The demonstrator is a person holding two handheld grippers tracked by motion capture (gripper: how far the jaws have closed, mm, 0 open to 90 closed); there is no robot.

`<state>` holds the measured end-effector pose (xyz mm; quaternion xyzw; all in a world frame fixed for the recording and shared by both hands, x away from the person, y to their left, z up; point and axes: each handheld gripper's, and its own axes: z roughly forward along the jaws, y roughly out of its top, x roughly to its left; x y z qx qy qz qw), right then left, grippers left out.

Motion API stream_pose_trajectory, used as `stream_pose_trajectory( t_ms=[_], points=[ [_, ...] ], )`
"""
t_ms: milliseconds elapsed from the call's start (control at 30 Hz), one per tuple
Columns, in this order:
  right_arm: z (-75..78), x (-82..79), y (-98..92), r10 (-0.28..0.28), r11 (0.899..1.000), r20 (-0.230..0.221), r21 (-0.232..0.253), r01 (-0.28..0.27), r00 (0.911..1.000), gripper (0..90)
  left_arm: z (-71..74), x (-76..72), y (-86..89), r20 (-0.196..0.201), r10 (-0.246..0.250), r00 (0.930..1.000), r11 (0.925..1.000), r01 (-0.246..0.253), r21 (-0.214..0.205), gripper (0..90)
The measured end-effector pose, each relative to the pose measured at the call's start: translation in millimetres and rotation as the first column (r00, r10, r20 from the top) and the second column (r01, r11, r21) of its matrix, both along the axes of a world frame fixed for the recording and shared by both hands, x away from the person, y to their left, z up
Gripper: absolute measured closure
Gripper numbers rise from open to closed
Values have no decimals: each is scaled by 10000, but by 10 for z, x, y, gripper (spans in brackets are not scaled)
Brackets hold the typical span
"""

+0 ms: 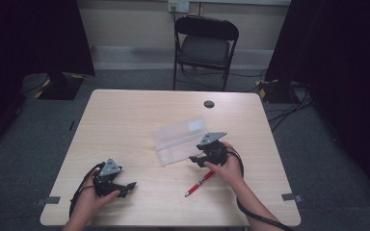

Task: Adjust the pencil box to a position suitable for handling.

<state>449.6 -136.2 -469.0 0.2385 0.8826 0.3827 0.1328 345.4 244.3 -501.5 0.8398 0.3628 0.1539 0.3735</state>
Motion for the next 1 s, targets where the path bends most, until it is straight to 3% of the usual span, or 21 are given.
stream_pose_trajectory(
  t_ms=[133, 367, 500, 600, 833, 933, 1000],
  points=[
    [4, 60, -1, -59, 10000, 107, -42, 59, 9999, 402, 0, 0, 0, 1, 2, 10000, 10000, -2, 4, 151],
    [-86, 95, 92, 118, 9968, 12, -787, -116, 9999, 441, 0, 0, 0, 1, 1, 10000, 10000, -1, 0, 151],
    [-133, 113, 92, 140, 9954, -228, -949, -161, 9996, 511, 0, 0, 0, 1, -2, 10000, 10000, 2, 5, 151],
    [-148, 104, 56, -96, 9943, -412, -1065, 52, 9991, 655, 0, 0, 0, 1, -2, 10000, 10000, 2, 3, 151],
    [-121, 72, -17, -470, 9919, -638, -1206, 390, 9969, 807, 0, 0, 0, 4, -1, 10000, 10000, 1, -4, 151],
    [-128, 81, -109, -791, 9928, -846, -963, 708, 9933, 828, 0, 0, 0, 2, 0, 10000, 10000, 0, 3, 151],
    [-135, 75, -167, -852, 9928, -739, -909, 783, 9936, 824, 0, 0, 0, 1, 3, 10000, 10000, -3, 3, 151]
  ],
)
